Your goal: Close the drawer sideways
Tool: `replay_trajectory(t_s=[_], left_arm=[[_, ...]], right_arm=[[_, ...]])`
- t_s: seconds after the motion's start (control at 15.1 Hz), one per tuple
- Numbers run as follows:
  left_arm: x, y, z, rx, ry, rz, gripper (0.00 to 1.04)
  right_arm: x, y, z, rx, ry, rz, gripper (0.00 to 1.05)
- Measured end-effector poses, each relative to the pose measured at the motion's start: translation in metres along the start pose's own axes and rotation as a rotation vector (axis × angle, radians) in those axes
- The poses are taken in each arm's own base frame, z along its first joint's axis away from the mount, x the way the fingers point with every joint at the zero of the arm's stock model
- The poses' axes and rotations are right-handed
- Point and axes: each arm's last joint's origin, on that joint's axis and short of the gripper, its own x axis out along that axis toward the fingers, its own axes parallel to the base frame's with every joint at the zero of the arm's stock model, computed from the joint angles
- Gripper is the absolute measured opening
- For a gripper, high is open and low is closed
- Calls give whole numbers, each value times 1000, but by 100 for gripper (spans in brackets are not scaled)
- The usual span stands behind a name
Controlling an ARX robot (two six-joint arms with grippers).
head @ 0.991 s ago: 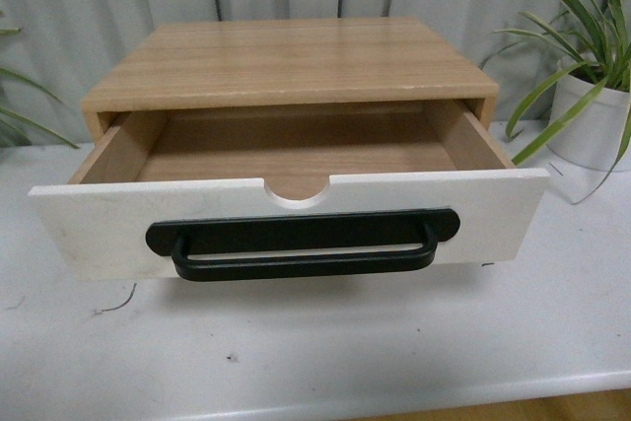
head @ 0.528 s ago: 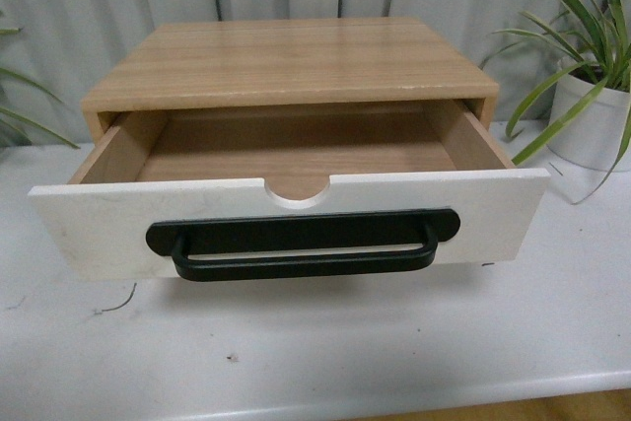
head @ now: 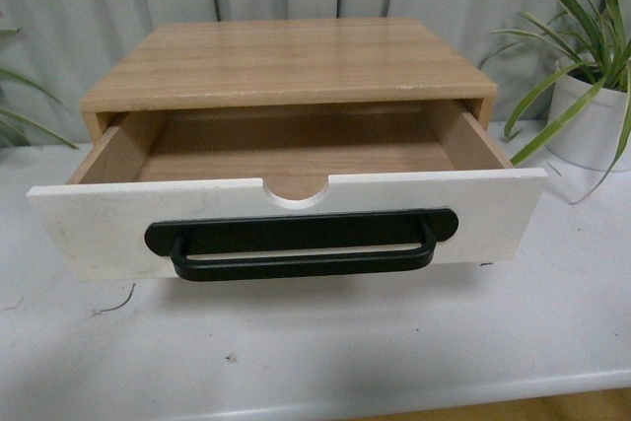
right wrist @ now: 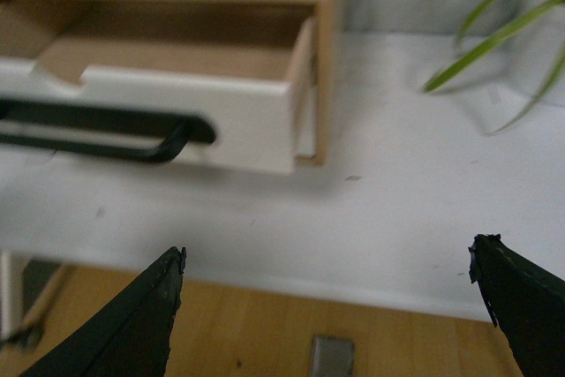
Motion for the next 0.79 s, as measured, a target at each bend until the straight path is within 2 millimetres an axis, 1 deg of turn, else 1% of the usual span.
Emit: replay_trajectory(t_s=[0.07,0.13,0.2,0.26,0.33,0.4,0.46,0.59,0.66,0.79], left_arm=[[5,-5,-8,62,96,-115,98],[9,-9,-10,162,153,-196,98],[13,-11,-10,254,195,-289,98],[18,-13,-9,360,243,-379,98],[25,-13,-7,471,240,-446,98],[34,-13,-6,569,262,-505,98],[42,-15,-8,652,304,-578,98],[55,-16,-8,755,314,-641,98],[61,-15,-7,796,319,-645,98],[76,-14,-10,842,347,-647,98]], right_arm=[[11,8,-1,-71,110,98,98],[19,14,-4,-127,207,179,98],[25,18,-5,-189,253,234,98],[33,20,2,-240,283,290,98],[43,21,11,-295,289,333,98],[54,22,13,-356,320,378,98],[62,25,9,-397,361,414,98],[76,31,5,-472,401,468,98],[82,33,7,-500,406,484,98],[102,41,11,-564,409,502,98]])
